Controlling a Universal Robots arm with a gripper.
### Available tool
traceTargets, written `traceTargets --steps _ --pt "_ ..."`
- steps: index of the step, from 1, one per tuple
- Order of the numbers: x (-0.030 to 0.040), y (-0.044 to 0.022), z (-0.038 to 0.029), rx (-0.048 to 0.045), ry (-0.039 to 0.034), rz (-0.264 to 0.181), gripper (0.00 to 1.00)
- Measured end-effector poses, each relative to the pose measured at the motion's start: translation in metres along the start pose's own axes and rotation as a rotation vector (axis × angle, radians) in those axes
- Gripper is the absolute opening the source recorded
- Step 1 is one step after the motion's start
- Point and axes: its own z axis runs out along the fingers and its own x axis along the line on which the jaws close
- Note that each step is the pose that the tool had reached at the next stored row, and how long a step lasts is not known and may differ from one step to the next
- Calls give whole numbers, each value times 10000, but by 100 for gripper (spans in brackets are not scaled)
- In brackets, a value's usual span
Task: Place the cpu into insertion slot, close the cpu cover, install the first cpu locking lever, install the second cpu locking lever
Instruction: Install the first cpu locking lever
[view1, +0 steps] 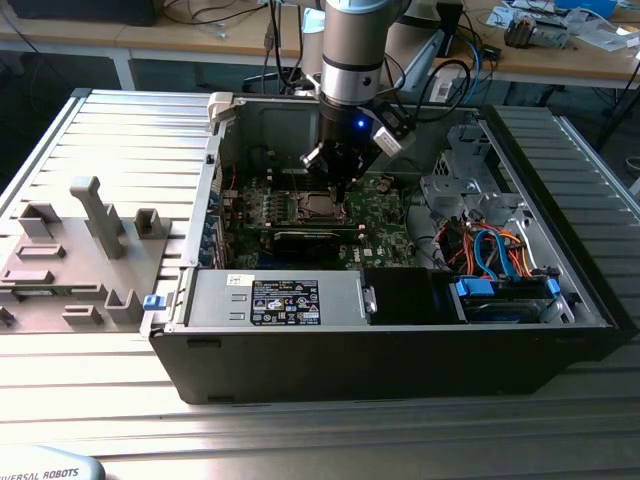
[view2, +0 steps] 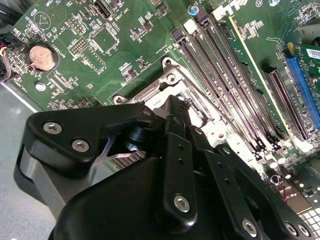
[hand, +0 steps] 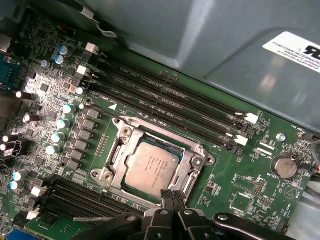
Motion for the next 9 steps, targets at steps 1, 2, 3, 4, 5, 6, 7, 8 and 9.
traceTargets --steps 1,2,3,4,5,6,7,8,9 --pt "0 0 0 0 -1 -17 11" --pt "0 0 0 0 -2 -29 11" --pt "0 0 0 0 -4 -47 11" --pt "0 0 0 0 -5 -64 11" --pt "0 0 0 1 -6 -76 11" --pt "0 0 0 1 -6 -88 11" --pt "0 0 0 1 -7 -101 11" --pt "0 0 0 1 -8 -113 11" --pt "0 0 0 1 -9 -125 11"
